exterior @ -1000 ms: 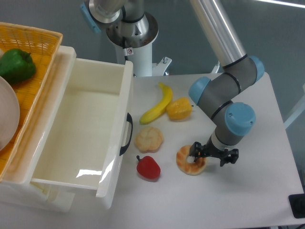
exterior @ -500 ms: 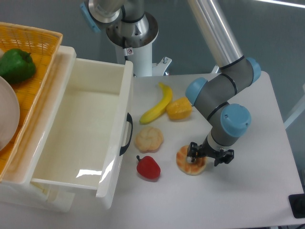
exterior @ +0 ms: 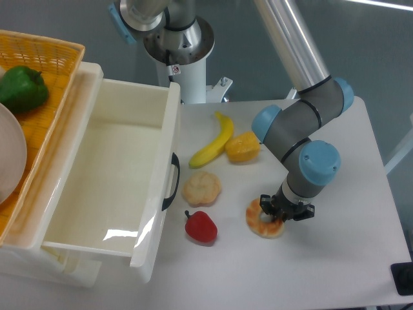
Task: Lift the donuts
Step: 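Close the gripper on the ring donut's rim, then lift the held donut up off the table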
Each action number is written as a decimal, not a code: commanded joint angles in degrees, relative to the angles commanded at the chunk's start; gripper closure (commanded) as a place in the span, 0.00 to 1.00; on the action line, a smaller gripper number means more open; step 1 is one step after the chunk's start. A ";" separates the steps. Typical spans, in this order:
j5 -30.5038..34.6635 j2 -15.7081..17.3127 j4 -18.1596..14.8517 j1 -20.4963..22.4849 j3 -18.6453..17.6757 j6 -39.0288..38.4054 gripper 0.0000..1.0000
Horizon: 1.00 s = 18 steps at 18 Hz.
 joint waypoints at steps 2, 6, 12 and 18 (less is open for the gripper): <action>0.52 -0.09 -0.09 0.09 1.40 0.09 0.94; 5.09 -0.26 -0.26 0.44 4.57 3.41 1.00; 5.80 -0.70 -4.38 5.09 10.19 13.97 1.00; 5.71 -1.76 -5.97 6.50 14.76 19.07 1.00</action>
